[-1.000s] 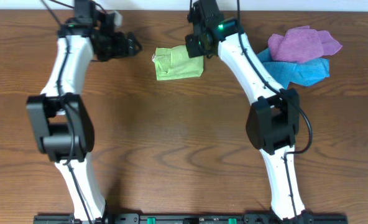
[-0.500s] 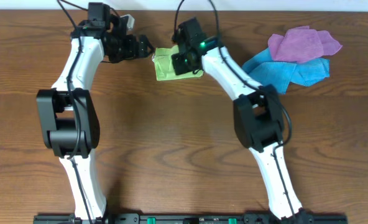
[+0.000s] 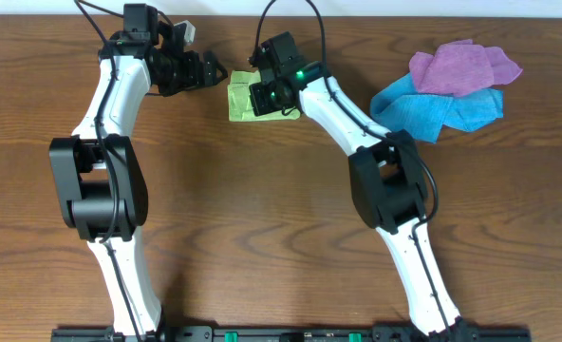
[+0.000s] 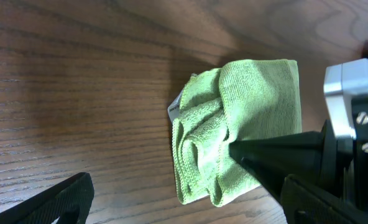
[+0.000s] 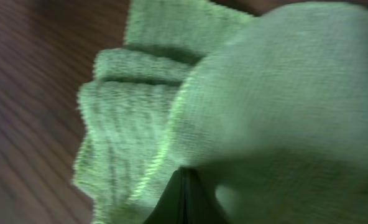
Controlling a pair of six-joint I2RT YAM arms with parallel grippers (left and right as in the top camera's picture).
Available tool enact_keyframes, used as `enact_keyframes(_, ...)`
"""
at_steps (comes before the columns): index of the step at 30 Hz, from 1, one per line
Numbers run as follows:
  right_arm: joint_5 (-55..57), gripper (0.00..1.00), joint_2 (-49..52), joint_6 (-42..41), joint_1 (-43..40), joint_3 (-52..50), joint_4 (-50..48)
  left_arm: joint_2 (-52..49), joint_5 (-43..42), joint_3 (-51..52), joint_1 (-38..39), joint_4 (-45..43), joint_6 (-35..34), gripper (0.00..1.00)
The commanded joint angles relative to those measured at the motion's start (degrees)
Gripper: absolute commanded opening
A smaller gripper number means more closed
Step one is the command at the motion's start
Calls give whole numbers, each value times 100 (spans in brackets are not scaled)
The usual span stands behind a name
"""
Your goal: Fold the cloth
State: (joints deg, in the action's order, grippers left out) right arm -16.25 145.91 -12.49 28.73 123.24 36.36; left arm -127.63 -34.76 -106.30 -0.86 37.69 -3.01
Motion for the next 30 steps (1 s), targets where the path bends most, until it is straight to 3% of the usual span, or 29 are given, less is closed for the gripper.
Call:
enact_keyframes(1,-219,1,181,-210,92,-26,-24,-13,-63,7,0,15,-39,98)
enact_keyframes(14,39,1,-973,-175,-960,461,664,-94,-323,9,20,-107,-37,96)
enact_keyframes(21,87,1,-890,-208,-1399,417,1394,-610,-1204,9,33,-533,-271,95)
enact_keyframes(30,28,1,-610,-210,-1434,400,1447,-1069,-1604,9,149,-623,-396,95)
